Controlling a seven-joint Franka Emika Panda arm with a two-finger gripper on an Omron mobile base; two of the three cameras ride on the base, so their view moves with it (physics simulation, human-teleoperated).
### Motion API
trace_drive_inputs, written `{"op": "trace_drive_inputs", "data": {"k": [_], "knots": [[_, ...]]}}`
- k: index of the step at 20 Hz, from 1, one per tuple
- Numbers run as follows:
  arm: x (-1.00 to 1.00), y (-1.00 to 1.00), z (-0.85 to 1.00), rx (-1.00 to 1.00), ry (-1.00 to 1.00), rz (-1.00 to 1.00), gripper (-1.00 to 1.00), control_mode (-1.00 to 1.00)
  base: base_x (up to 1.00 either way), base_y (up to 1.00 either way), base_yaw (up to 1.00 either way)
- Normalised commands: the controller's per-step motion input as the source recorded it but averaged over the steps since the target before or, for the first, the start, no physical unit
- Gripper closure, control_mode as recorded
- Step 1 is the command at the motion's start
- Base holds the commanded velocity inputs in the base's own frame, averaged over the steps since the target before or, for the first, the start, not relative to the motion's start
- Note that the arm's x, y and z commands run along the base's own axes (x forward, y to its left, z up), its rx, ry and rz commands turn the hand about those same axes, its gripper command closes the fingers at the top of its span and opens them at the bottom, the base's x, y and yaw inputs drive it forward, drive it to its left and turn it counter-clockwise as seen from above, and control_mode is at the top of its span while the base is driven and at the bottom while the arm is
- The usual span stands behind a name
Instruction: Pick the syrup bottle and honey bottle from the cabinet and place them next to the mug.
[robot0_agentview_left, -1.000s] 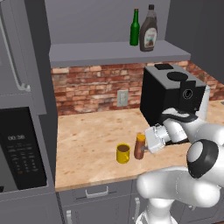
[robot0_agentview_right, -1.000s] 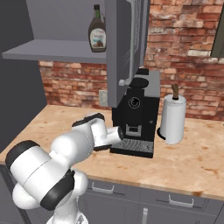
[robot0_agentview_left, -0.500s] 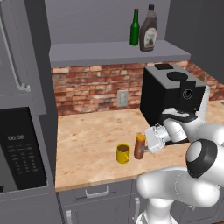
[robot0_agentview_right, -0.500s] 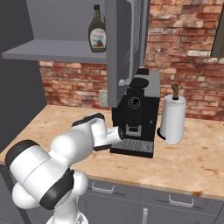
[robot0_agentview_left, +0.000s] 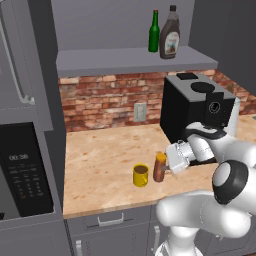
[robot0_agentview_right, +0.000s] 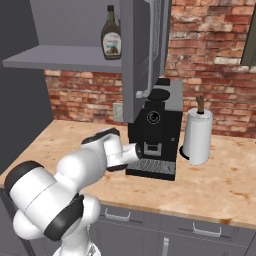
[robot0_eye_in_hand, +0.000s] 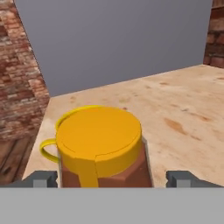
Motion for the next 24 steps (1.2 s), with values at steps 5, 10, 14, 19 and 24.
{"op": "trace_drive_inputs", "data": {"k": [5,10,14,19,24], "knots": [[0.00,0.00,0.35,0.00,-0.06,0.00,-1.00,-1.00,0.00,0.00,0.00],[0.00,0.00,0.26,0.00,-0.06,0.00,-1.00,-1.00,0.00,0.00,0.00],[-0.10,0.00,0.31,0.00,-0.09,-0.03,-1.00,-1.00,0.00,0.00,0.00],[-0.18,0.00,0.42,0.00,-0.09,-0.08,-1.00,-1.00,0.00,0.00,0.00],[-0.28,0.00,0.32,0.01,-0.04,-0.27,-1.00,-1.00,0.00,0.00,0.00]]}}
